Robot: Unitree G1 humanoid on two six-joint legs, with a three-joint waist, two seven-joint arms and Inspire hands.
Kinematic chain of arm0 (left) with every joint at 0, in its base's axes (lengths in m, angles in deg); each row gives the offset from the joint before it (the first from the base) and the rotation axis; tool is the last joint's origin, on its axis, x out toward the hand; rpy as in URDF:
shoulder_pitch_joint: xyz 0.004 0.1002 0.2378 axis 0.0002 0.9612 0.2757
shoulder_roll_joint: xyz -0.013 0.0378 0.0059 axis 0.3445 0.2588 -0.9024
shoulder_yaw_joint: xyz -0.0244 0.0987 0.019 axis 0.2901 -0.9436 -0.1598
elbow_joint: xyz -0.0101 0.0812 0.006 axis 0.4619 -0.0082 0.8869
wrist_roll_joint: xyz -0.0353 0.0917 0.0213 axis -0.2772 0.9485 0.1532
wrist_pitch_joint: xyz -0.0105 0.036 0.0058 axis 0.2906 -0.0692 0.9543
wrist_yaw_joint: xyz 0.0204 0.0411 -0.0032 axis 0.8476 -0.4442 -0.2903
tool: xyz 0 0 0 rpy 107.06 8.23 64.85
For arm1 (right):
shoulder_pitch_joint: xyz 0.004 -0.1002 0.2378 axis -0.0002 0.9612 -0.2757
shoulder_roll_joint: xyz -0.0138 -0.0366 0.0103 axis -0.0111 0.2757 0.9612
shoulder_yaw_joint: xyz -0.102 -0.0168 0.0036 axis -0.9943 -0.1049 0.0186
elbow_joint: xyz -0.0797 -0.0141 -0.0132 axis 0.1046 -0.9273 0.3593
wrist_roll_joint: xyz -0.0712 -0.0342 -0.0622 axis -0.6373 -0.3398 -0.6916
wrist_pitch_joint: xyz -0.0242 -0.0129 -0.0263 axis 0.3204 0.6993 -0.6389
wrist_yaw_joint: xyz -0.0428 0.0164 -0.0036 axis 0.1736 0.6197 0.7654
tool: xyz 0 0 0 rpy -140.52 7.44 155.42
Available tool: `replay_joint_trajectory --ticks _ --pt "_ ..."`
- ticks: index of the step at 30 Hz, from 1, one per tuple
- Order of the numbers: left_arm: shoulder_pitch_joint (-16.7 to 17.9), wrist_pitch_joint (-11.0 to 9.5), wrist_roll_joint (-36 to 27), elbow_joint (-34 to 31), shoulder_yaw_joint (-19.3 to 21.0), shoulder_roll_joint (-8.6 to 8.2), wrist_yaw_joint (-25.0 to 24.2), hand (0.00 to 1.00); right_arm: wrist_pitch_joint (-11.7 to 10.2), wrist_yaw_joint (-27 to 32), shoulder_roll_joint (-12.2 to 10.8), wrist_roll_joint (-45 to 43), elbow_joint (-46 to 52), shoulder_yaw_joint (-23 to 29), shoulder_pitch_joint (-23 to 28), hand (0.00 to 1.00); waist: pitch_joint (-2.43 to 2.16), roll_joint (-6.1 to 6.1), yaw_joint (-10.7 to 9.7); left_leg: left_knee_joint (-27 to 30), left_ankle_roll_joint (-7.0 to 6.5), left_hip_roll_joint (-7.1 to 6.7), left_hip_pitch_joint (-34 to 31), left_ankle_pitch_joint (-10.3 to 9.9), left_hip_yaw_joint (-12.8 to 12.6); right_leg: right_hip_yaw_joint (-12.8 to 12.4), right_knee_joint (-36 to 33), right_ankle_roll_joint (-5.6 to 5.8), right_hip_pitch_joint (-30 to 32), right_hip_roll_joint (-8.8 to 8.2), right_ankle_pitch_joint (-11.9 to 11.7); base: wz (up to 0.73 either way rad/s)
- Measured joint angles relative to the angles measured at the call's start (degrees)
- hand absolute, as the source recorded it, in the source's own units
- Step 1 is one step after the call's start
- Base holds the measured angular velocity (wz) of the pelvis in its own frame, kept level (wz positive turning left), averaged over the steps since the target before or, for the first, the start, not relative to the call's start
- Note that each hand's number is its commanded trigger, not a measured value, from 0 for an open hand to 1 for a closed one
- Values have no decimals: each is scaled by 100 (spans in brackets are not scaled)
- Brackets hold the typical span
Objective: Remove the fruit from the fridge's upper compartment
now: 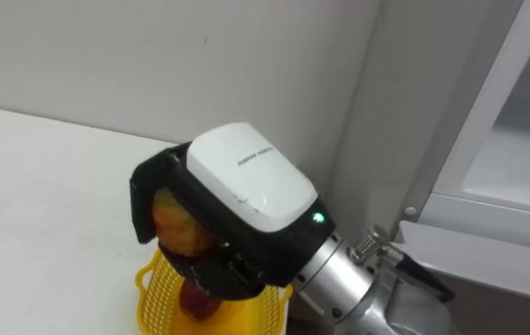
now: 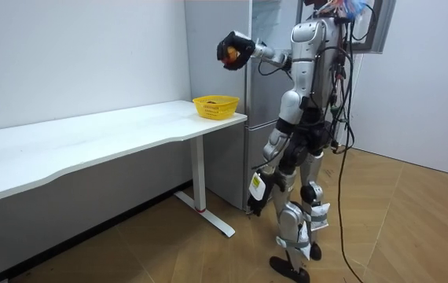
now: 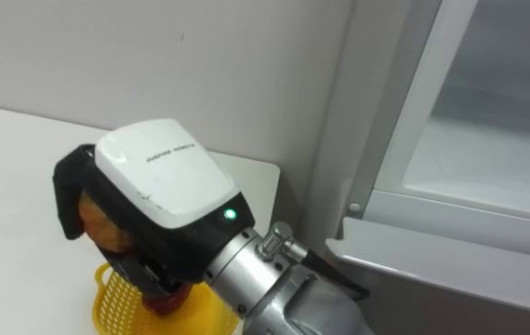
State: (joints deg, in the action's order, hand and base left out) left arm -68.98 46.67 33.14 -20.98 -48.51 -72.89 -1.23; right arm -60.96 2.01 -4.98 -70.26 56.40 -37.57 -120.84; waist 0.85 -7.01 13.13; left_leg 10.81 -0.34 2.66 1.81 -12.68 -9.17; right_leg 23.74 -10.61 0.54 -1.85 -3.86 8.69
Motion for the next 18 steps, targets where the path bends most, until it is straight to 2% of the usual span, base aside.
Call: replay_joint_trajectory --ticks 3,10,13,18 --pt "22 25 3 5 -5 -21 4 0 113 0 -19 11 -223 -10 -1 100 7 -8 41 0 -1 -13 -15 0 1 1 2 2 2 -14 1 3" --pt "-7 30 0 2 1 -59 2 0 132 0 -277 10 -919 -13 0 100 8 -5 272 31 -9 -19 -121 5 -14 23 -2 9 93 -25 6 0" --pt "-16 27 2 3 -64 -63 3 0 125 2 -381 8 -1245 -17 0 100 23 16 305 51 -9 -19 -129 5 -10 24 -3 9 86 -26 6 3" --pt "-20 21 -2 43 -104 -83 -7 0 90 1 -386 -7 -1569 -71 0 100 51 56 300 65 -15 -31 -146 8 -10 86 -10 10 91 -47 6 0"
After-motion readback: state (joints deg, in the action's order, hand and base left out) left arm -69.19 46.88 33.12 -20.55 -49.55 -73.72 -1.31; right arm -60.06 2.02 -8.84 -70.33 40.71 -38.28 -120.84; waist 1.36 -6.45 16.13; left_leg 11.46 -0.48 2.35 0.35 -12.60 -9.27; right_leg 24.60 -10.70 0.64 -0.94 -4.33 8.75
